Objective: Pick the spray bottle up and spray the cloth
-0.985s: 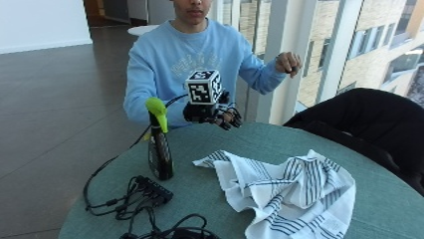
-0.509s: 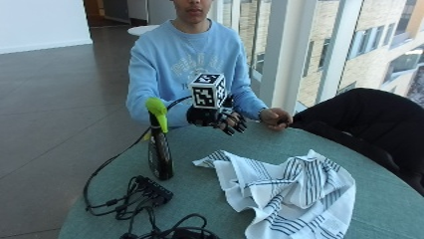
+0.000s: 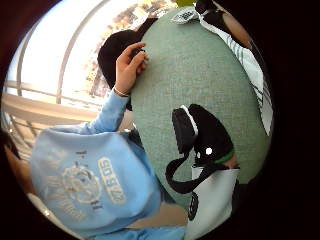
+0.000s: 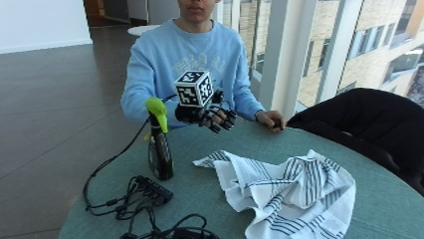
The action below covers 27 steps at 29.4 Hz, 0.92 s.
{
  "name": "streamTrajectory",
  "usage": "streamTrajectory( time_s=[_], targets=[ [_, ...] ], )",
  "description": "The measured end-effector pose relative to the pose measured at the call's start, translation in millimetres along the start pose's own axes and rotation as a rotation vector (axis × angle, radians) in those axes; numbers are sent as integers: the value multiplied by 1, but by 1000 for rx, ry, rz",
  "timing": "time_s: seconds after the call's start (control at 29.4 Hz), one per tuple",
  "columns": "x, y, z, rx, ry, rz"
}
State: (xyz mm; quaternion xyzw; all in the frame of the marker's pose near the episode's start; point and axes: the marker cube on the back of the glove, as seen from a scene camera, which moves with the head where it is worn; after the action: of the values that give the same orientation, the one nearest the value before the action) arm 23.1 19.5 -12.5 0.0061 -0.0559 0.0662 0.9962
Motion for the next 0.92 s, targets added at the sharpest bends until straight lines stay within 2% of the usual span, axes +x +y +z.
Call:
streamTrajectory(
  time_s=[0.37, 0.54, 0.68, 0.82, 0.92],
  targets=[
    [13, 93, -33, 121, -88, 156],
    [23, 135, -34, 325, -201, 399],
    [42, 165, -44, 300, -319, 363],
    [72, 168, -58, 468, -420, 457],
    [95, 176, -62, 495, -573, 463]
  ],
)
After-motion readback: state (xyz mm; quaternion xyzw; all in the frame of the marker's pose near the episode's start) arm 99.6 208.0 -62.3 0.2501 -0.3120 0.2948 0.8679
